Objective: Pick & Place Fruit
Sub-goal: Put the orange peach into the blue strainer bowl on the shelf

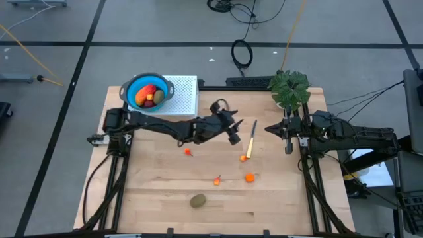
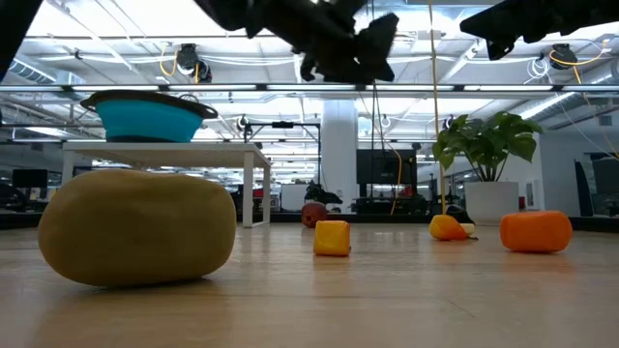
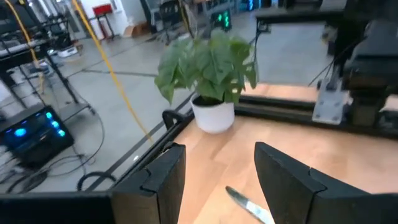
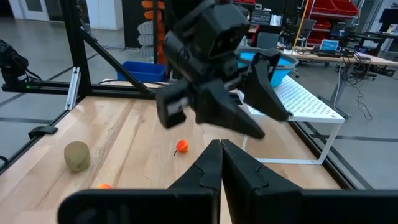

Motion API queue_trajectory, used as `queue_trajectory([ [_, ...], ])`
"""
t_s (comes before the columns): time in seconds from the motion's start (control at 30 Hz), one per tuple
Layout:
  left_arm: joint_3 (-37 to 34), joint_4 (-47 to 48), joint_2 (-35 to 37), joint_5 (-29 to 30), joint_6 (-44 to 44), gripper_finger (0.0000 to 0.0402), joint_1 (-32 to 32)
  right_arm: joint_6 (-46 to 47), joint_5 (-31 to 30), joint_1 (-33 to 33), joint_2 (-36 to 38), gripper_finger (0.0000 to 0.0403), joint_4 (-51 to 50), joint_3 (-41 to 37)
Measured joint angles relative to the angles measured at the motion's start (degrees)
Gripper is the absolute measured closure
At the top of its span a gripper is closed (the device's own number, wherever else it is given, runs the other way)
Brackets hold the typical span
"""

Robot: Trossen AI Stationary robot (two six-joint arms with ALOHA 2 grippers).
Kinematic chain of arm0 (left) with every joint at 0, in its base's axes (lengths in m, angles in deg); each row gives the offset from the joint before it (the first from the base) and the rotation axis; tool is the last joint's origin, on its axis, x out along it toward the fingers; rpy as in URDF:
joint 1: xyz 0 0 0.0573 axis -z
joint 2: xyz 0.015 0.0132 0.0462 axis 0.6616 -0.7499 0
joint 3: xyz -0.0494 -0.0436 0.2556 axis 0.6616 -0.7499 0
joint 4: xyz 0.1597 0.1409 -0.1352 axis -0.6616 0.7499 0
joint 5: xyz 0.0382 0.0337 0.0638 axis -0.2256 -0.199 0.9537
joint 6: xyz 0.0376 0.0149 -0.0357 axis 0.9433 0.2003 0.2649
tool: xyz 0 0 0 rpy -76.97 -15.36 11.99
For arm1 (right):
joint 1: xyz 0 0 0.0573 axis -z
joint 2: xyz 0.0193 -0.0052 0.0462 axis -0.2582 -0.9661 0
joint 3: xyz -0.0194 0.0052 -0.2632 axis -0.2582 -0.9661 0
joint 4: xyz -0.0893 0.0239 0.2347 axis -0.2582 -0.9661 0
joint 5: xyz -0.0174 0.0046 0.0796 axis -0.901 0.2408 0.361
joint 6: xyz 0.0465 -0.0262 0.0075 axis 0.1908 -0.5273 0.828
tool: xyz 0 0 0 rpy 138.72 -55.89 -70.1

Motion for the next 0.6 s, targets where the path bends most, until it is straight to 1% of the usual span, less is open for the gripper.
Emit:
queue_trajectory([
  [0.13, 7.2, 10.2, -3.5, 3.0, -0.4, 0.0211, -0.6, 0.0, 0.0, 0.0, 0.0, 0.0403, -0.1, 0.0],
  [0.2, 9.5, 14.5, -4.9, 4.4, -2.0, 0.0211, -1.1, 0.1, 0.0, 0.0, 0.0, 0.0403, -0.2, 0.0],
  [0.27, 10.8, 16.8, -6.0, 4.5, -4.3, 0.0211, -1.9, 0.2, 0.2, 0.0, 0.0, 0.0403, -0.3, 0.0],
  [0.4, 11.2, 17.7, -7.0, 4.5, -8.0, 0.0211, -3.7, 0.2, 0.2, 0.0, 0.0, 0.0403, -0.4, 0.0],
  [0.6, 11.2, 17.9, -7.0, 4.0, -8.1, 0.0211, -6.0, 0.2, 0.2, -0.1, 0.0, 0.0403, -0.4, 0.0],
])
